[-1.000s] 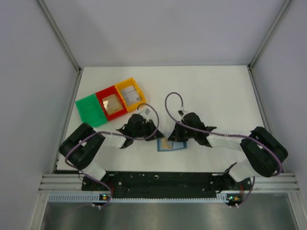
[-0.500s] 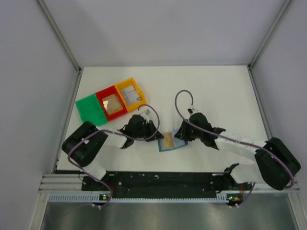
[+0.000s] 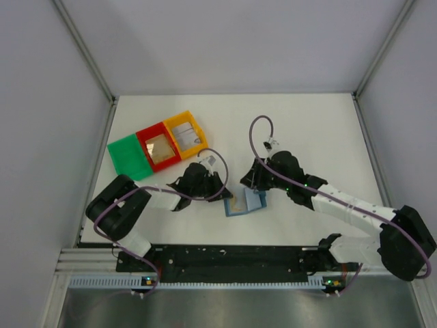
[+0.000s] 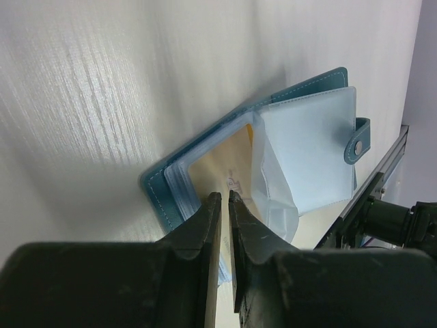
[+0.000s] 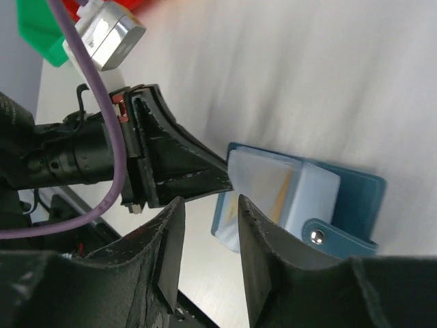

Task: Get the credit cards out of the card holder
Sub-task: Remove the credit card from the card holder.

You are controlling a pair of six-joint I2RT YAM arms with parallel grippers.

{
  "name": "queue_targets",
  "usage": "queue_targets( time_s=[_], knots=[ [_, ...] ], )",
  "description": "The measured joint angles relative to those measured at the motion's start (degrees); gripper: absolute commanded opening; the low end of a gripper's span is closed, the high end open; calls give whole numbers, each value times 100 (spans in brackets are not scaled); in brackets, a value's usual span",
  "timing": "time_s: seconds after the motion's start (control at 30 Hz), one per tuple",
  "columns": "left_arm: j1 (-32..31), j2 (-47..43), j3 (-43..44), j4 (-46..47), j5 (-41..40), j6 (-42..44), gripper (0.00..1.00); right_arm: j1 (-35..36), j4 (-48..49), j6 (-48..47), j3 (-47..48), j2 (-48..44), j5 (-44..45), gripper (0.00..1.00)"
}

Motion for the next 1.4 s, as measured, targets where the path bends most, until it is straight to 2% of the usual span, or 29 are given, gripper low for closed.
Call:
queue_targets(
  time_s=[0.2, 0.47, 0.67, 0.83, 1.1, 1.23, 1.4],
  knots=[
    [-4, -9, 17, -50, 2, 50, 15, 221, 811, 291, -50, 726, -544, 11],
    [-15, -31, 17, -98, -15, 57, 14, 184, 1482, 708, -619, 1244, -505, 1],
    [-20, -52, 17, -129, -15, 63, 13, 118, 1816, 850, -988, 1766, -745, 0],
    [-20, -57, 17, -136, -20, 70, 12, 118, 1871, 837, -975, 1823, -752, 0],
    [-26, -105, 15, -236, -57, 76, 11, 118, 1438, 730, -942, 922, -647, 0],
    [-26, -107, 15, -245, -61, 76, 10, 118, 1738, 798, -831, 922, -796, 0],
    [-26, -149, 4, -295, -87, 83, 10, 118, 2286, 973, -831, 1410, -951, 0]
  ],
)
